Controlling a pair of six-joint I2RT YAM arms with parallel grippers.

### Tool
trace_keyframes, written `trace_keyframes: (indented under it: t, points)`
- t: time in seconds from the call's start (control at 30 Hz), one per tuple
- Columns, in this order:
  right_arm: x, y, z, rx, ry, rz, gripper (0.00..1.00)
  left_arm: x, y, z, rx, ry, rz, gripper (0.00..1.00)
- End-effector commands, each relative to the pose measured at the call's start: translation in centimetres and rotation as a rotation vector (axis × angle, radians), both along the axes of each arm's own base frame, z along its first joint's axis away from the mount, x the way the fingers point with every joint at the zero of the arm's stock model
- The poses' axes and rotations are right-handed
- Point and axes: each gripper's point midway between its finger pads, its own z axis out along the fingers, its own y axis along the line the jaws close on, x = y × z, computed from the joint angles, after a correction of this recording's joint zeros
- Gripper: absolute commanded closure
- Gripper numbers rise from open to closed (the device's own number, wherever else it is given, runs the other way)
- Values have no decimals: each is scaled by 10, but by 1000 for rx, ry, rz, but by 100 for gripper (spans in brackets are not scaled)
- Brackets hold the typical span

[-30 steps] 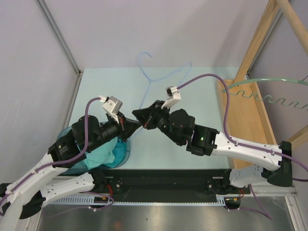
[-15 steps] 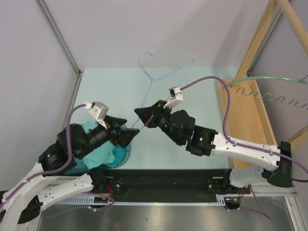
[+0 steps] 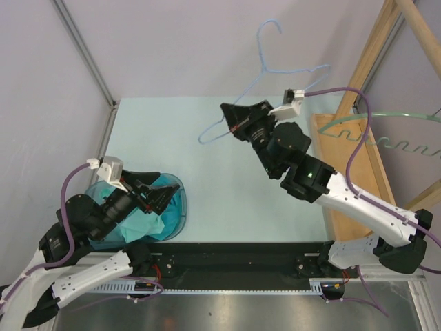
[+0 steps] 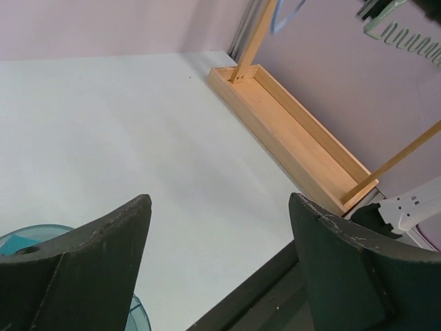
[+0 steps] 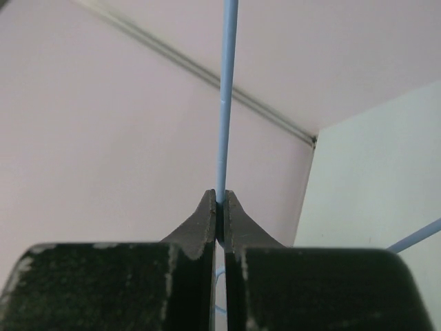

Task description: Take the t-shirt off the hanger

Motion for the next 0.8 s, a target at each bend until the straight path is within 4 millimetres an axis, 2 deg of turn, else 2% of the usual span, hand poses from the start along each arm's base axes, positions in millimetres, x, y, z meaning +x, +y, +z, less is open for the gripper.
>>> trace_keyframes:
  t: [0.0,0.03,0.23,0.47,0.53,0.63,0.77]
  points:
    - [19,-42,39,119,16,-152,100,-2,-2,-4,-11,27,-8,14]
    - [21,-48,49,153,14,-165,100,-2,-2,-3,-19,28,-11,14]
    - [46,-78,60,281,62,-282,100,-6,-2,-3,-36,33,-29,15]
    - [65,-120,88,388,16,-464,100,-10,-3,1,-42,33,-49,15]
    - [68,-128,94,405,3,-495,100,-12,-2,1,-46,34,-50,15]
    - [67,-148,114,443,-40,-570,100,-13,-1,2,-57,37,-52,15]
    - [68,-176,121,472,-50,-660,100,-15,-1,2,-58,43,-63,15]
